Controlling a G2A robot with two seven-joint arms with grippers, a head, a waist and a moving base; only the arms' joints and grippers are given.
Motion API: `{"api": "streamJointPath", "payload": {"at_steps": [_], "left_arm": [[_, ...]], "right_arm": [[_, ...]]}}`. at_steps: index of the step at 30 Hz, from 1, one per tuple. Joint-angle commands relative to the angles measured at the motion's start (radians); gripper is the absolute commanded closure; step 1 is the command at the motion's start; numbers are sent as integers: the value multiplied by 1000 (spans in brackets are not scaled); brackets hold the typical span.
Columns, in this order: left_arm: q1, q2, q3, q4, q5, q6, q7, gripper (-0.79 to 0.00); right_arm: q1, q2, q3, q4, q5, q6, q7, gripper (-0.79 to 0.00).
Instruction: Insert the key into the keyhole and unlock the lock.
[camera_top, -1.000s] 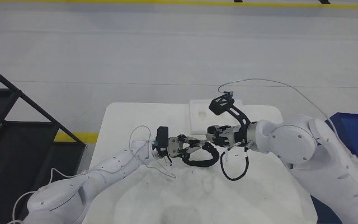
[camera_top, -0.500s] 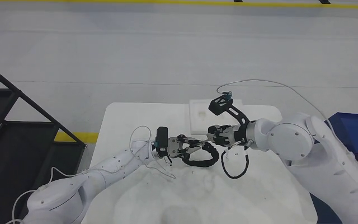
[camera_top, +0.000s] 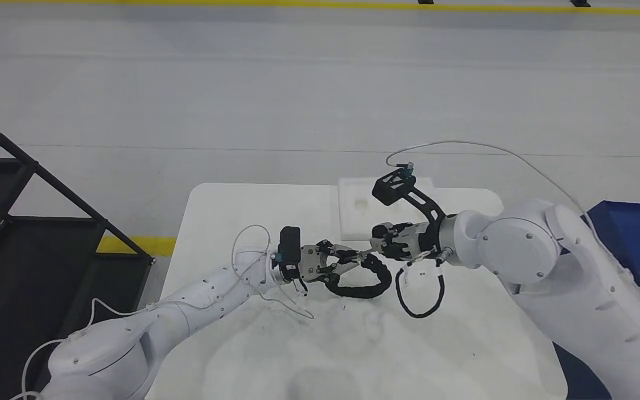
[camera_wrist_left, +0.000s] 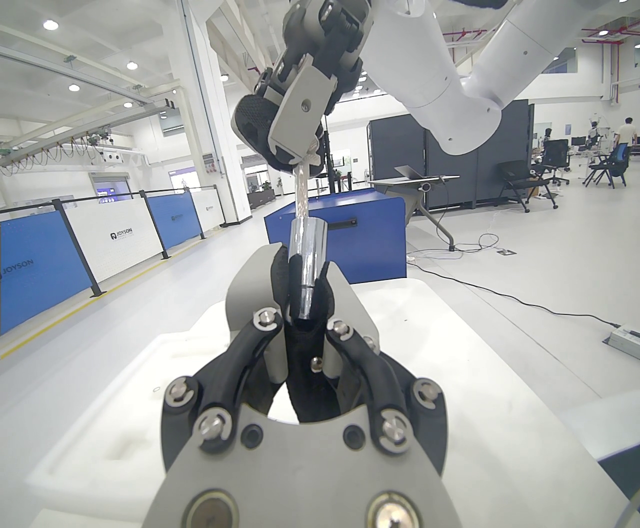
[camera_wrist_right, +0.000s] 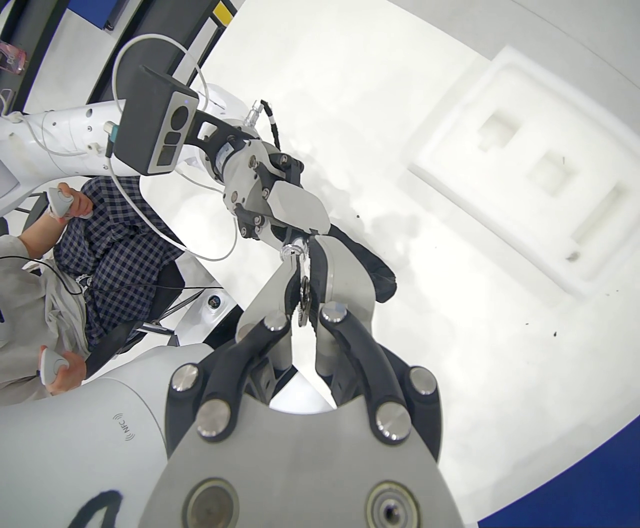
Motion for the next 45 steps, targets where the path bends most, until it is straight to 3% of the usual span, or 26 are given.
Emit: {"api": "streamJointPath", "payload": {"at_steps": [1, 45], "left_arm": [[0, 0, 0, 0, 0, 0, 0, 0], [0, 0, 0, 0, 0, 0, 0, 0]], "right_arm": [[0, 0, 1, -2, 2, -2, 2, 0], [57, -29, -86, 38, -40, -5, 25, 0]]}}
